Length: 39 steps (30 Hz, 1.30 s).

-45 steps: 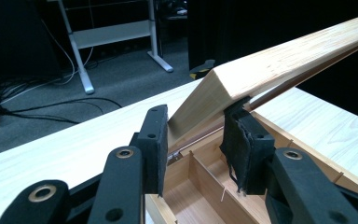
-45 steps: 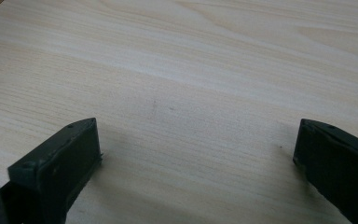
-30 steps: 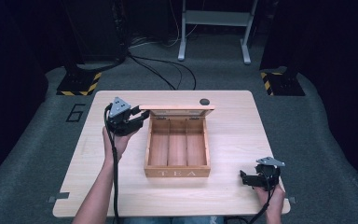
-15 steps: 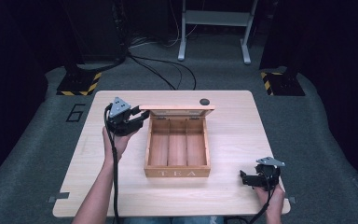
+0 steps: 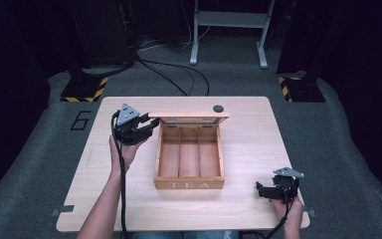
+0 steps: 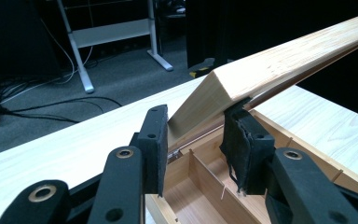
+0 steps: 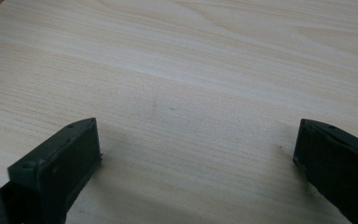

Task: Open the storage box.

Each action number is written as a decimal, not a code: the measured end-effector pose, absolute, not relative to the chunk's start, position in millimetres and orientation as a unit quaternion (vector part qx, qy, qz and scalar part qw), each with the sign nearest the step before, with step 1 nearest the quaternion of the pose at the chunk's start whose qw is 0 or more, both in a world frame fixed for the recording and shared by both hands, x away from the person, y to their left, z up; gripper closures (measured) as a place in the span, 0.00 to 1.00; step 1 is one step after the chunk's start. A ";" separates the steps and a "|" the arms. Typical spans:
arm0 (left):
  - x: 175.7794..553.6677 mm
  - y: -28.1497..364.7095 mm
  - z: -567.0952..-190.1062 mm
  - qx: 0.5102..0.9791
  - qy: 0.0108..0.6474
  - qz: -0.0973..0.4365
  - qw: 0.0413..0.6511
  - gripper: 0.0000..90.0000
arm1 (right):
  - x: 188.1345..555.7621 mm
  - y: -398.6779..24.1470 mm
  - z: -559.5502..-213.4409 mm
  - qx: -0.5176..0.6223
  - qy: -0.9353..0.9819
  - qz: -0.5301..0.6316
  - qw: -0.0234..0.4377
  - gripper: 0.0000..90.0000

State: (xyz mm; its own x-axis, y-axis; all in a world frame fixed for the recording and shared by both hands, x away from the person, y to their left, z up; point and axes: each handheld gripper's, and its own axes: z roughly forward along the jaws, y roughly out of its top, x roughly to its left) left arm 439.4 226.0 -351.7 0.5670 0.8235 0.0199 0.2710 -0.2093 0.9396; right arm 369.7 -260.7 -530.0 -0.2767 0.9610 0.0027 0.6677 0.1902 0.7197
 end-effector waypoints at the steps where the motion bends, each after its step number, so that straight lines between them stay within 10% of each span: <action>1: 439.2 226.0 -351.6 0.728 0.376 0.274 0.503 0.67 | 369.7 -260.7 -530.0 0.554 0.735 0.313 0.234 0.00; 39: 409.6 225.7 -374.7 0.732 0.364 0.286 0.499 0.67 | 369.7 -260.8 -530.1 0.553 0.736 0.313 0.235 0.00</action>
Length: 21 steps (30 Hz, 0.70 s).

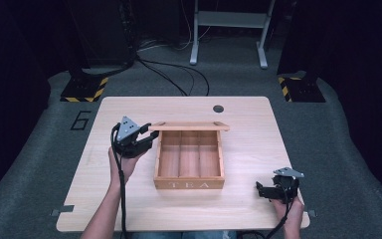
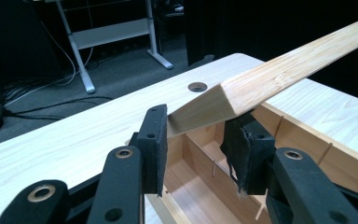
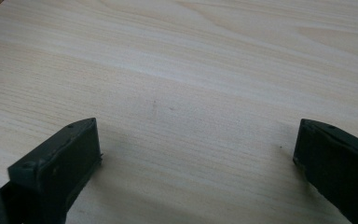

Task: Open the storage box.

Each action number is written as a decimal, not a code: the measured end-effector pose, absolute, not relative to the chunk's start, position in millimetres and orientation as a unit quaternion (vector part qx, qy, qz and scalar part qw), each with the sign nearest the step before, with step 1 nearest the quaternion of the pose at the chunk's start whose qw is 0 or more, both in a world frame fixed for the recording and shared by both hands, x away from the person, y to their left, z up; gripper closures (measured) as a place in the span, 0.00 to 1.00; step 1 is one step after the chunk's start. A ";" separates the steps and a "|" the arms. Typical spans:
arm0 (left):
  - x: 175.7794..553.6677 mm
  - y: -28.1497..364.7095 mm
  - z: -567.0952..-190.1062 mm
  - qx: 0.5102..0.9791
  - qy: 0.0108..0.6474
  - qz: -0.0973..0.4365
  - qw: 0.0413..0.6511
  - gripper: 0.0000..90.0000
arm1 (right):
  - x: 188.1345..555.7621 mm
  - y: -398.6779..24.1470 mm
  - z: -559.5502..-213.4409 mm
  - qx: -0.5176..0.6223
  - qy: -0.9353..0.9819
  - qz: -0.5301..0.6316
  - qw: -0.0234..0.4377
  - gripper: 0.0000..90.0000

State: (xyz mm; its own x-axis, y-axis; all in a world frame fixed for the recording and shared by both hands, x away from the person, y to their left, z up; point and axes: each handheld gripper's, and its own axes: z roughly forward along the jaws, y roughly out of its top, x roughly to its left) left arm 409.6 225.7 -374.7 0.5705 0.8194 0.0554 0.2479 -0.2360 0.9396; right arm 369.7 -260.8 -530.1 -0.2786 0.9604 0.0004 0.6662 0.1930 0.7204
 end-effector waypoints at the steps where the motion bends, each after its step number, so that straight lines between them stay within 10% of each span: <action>1: 408.8 225.9 -376.1 0.732 0.362 0.288 0.500 0.67 | 369.7 -260.9 -530.1 0.553 0.736 0.313 0.235 0.00; 21: 384.8 226.9 -405.1 0.727 0.365 0.284 0.507 0.66 | 369.6 -261.0 -530.1 0.551 0.737 0.312 0.236 0.00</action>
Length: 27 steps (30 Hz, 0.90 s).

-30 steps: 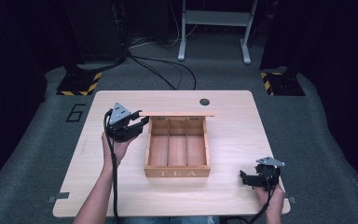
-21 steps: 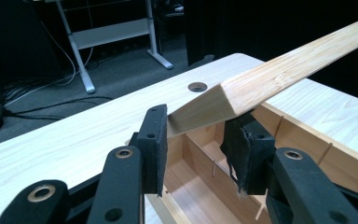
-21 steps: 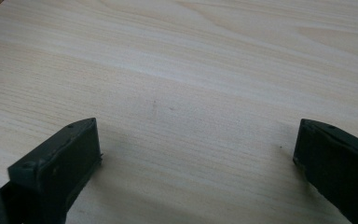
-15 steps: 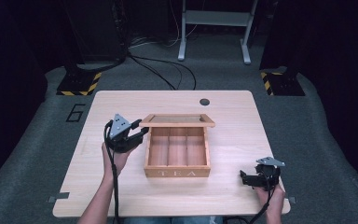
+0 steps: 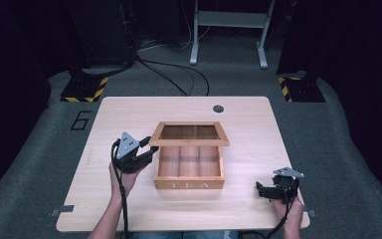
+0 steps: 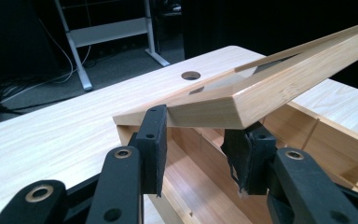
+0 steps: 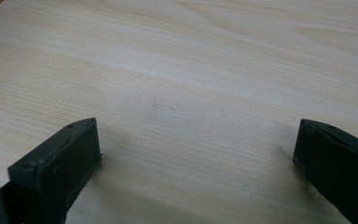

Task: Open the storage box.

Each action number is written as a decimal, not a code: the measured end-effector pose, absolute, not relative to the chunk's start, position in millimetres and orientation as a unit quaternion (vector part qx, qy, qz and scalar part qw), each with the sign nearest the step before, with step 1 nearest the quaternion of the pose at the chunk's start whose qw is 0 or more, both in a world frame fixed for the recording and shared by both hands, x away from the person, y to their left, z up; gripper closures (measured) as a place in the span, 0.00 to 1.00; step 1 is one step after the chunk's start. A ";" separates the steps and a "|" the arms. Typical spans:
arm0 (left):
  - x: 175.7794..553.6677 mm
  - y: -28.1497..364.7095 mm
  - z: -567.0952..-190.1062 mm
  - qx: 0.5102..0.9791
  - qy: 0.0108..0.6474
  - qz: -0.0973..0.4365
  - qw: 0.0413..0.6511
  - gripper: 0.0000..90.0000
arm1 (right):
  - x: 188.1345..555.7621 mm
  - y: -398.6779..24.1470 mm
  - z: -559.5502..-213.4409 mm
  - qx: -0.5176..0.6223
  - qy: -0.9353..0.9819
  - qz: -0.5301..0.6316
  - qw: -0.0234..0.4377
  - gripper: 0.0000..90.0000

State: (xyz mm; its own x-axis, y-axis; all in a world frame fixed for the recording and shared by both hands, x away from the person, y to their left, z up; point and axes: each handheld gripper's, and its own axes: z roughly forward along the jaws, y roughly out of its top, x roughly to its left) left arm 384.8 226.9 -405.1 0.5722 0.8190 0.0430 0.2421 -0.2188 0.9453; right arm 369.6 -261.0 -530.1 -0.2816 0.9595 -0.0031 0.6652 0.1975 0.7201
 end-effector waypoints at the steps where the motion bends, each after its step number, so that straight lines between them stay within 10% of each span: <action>1: 383.4 227.0 -407.5 0.726 0.366 0.283 0.509 0.66 | 369.6 -261.0 -530.1 0.551 0.737 0.312 0.236 0.00; 27: 361.2 227.4 -454.4 0.735 0.363 0.278 0.501 0.65 | 369.6 -261.0 -530.1 0.551 0.737 0.312 0.236 0.00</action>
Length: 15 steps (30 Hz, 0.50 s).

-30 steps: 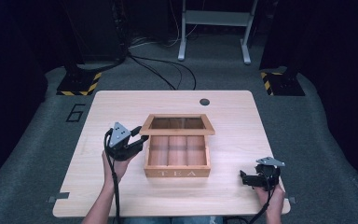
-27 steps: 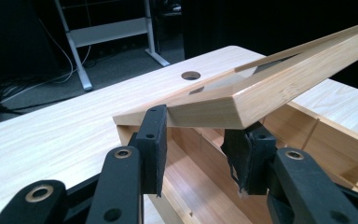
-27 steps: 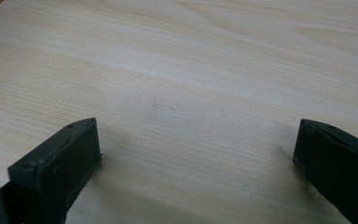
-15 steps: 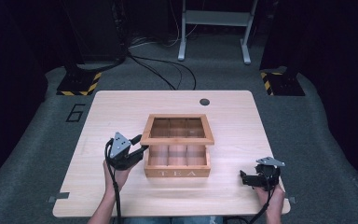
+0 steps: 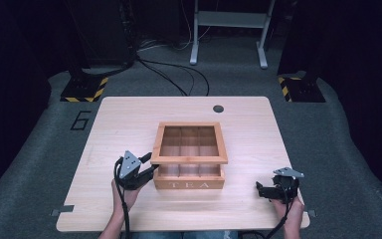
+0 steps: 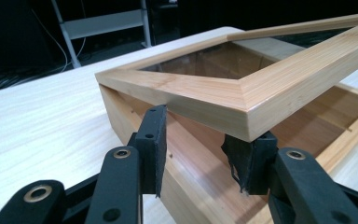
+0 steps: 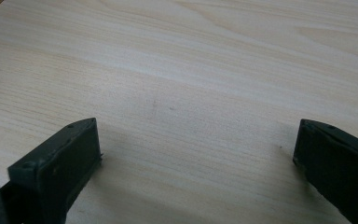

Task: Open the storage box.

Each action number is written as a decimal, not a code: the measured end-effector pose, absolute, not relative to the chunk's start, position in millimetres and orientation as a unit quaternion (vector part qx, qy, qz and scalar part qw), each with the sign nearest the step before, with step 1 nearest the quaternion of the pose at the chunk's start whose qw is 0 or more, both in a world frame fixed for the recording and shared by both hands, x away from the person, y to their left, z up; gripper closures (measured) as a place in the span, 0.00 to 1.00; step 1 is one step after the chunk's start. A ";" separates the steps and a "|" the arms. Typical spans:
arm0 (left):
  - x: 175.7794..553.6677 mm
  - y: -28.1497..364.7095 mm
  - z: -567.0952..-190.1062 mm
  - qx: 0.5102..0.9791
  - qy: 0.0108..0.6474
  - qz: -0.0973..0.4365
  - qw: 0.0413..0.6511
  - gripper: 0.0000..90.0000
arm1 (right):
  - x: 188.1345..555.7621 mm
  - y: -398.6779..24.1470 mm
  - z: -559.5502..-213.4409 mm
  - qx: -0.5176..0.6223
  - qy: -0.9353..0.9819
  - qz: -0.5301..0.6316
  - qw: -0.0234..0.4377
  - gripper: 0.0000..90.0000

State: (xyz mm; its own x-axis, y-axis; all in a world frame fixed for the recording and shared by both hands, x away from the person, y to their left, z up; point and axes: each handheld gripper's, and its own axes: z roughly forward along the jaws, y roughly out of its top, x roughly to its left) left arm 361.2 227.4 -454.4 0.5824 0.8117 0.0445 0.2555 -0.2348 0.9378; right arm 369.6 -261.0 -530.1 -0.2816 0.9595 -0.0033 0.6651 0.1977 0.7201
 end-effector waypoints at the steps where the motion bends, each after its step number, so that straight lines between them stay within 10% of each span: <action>1: 360.7 227.5 -456.4 0.736 0.363 0.276 0.500 0.65 | 369.6 -261.0 -530.1 0.551 0.737 0.312 0.236 0.00; 15: 357.9 227.3 -486.4 0.741 0.379 0.256 0.492 0.62 | 369.6 -261.0 -530.1 0.551 0.737 0.312 0.236 0.00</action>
